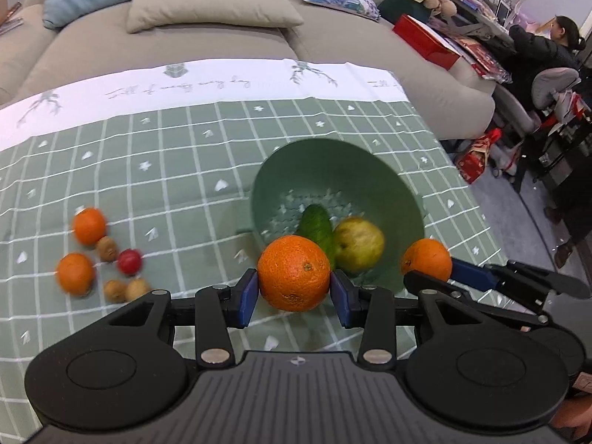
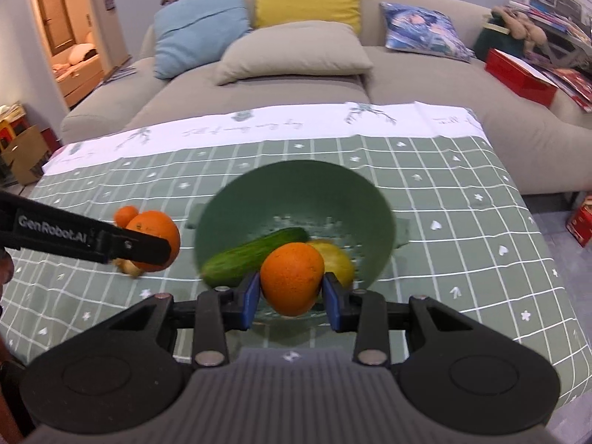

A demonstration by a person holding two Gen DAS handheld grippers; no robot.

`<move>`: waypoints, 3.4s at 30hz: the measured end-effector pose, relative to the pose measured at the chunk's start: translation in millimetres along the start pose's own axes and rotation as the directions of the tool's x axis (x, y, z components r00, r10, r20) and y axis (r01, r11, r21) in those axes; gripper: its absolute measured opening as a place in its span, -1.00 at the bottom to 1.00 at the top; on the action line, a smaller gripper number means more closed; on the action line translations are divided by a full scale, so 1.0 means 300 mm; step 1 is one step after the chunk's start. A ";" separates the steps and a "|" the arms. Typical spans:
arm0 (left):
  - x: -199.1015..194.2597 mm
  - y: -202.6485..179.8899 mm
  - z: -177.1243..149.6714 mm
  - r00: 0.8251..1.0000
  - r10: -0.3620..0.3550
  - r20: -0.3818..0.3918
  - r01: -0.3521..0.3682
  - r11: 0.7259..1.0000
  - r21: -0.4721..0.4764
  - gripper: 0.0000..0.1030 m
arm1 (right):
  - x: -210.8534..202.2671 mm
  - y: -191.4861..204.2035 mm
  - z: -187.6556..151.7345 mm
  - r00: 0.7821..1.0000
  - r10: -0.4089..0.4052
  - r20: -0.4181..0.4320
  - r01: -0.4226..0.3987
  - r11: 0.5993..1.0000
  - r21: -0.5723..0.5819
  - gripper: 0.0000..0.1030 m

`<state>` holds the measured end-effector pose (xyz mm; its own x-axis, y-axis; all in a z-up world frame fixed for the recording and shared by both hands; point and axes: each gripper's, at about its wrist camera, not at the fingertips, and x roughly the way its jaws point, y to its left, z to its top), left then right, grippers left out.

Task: Organize fruits
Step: 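Carry both oranges into the colander and open both grippers to release them, then lift both grippers out of the colander back toward the fruit pile, then grasp an orange with the left gripper while the right gripper grasps a small brown fruit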

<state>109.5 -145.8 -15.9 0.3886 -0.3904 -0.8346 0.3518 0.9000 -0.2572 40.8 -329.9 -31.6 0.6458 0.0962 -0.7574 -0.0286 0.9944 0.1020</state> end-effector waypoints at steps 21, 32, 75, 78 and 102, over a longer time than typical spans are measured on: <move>0.350 0.043 0.236 0.989 -0.046 -0.142 0.033 0.995 -0.093 -0.09 | 0.375 -0.105 0.197 0.990 0.066 -0.124 -0.061 0.997 0.049 -0.36; 0.443 0.024 0.264 0.984 -0.022 -0.178 0.016 0.999 -0.036 -0.08 | 0.480 -0.109 0.203 0.987 0.037 -0.158 -0.036 0.999 0.007 -0.49; -0.132 0.099 0.037 0.965 0.164 0.206 -0.186 0.978 0.092 0.17 | 0.062 0.227 0.097 0.998 0.017 0.053 -0.021 0.997 0.069 0.48; -0.158 0.143 -0.016 0.961 0.177 0.211 -0.194 0.979 0.067 0.17 | 0.051 0.268 0.055 0.997 0.021 0.068 -0.026 0.997 0.079 0.48; -0.188 0.487 -0.281 0.960 0.208 0.188 -0.190 0.976 -0.108 0.14 | 0.154 0.540 -0.103 0.996 0.089 0.006 -0.087 0.981 -0.172 0.49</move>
<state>67.1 24.0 -47.6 0.6060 -0.2242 -0.7632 0.1778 0.9734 -0.1448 42.6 -163.0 -70.1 0.6450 0.1844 -0.7416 -0.2151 0.9750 0.0553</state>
